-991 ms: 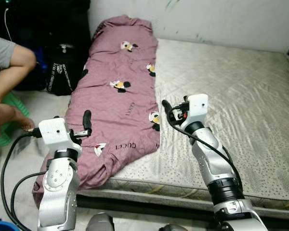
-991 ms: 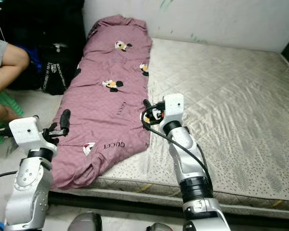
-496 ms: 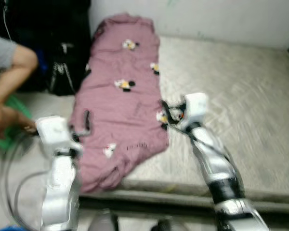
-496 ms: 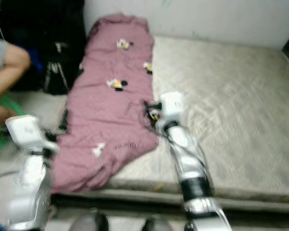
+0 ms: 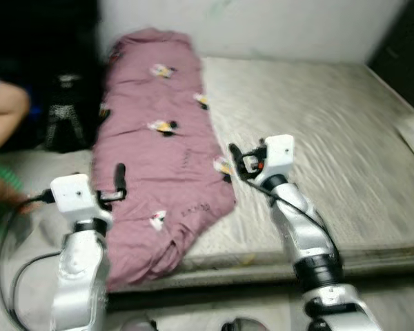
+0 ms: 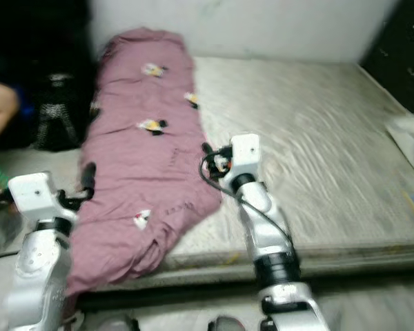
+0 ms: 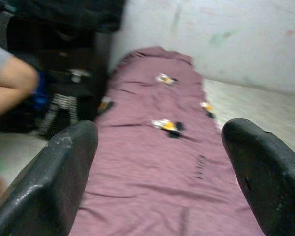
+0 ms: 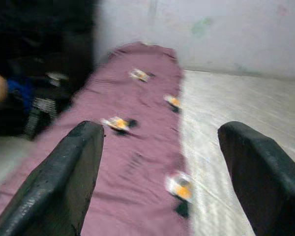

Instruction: Clean up the room

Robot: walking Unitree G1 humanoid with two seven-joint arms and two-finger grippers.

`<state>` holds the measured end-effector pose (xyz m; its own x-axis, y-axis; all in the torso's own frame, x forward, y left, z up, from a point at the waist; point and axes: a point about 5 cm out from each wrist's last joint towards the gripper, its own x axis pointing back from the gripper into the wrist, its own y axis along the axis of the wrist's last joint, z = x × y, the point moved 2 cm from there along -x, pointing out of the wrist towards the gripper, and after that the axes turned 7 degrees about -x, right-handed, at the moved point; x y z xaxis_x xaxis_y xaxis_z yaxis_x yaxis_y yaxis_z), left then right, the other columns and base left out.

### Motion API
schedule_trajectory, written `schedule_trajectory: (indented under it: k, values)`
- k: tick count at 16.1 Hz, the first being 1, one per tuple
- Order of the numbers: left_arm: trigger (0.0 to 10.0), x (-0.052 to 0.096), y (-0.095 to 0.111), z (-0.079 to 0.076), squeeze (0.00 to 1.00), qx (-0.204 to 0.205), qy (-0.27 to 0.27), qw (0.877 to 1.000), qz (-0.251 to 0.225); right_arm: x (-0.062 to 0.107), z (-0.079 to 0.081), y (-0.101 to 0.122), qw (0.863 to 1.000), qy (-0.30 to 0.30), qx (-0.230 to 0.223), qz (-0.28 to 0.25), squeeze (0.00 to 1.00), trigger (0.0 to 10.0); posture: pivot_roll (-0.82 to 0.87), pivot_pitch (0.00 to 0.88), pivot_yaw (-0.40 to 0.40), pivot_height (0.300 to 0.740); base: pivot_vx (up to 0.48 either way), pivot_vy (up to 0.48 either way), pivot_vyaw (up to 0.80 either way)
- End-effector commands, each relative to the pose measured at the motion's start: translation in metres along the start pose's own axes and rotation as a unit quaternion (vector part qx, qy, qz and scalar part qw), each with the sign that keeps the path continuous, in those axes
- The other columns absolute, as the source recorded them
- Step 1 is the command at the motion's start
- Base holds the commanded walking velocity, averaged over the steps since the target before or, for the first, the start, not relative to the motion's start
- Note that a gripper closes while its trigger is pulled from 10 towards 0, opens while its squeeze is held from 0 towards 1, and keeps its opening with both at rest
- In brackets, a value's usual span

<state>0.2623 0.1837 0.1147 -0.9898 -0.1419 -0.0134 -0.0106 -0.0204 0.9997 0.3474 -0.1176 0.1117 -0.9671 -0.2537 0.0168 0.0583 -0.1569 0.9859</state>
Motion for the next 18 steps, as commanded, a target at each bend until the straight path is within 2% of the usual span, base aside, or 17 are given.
schedule_trajectory:
  k: [1, 10, 11, 15, 18]
  values:
    - [10.0, 0.0015, 0.0002, -0.0028, 0.00, 0.003, -0.006, 1.000, 0.002, -0.0014, -0.0022, 0.0049, 1.000, -0.002, 0.001, -0.006, 0.00, 10.0, 0.02, 0.000, -0.076, 0.740, 0.000, 0.000, 0.00]
    - [10.0, 0.0013, -0.0001, -0.0010, 0.00, 0.001, -0.002, 1.000, 0.002, -0.0014, -0.0014, 0.0052, 1.000, -0.002, 0.000, -0.009, 0.00, 10.0, 0.02, 0.000, -0.075, 0.740, 0.000, 0.000, 0.00]
    - [10.0, 0.0013, -0.0019, -0.0004, 0.00, 0.011, 0.004, 1.000, 0.010, -0.0015, -0.0011, 0.0056, 1.000, -0.002, 0.000, -0.009, 0.00, 10.0, 0.02, 0.000, -0.076, 0.740, 0.000, 0.000, 0.00]
    - [10.0, 0.0006, -0.0022, -0.0025, 0.00, 0.019, -0.007, 1.000, 0.011, -0.0020, -0.0020, 0.0055, 1.000, -0.005, -0.002, -0.007, 0.00, 10.0, 0.02, 0.000, -0.075, 0.740, 0.000, 0.463, 0.00]
    - [10.0, 0.0005, -0.0020, -0.0025, 0.00, 0.021, -0.008, 1.000, 0.010, -0.0020, -0.0025, 0.0057, 1.000, -0.006, -0.003, -0.007, 0.00, 10.0, 0.02, 0.000, -0.074, 0.740, 0.000, 0.480, -0.65]
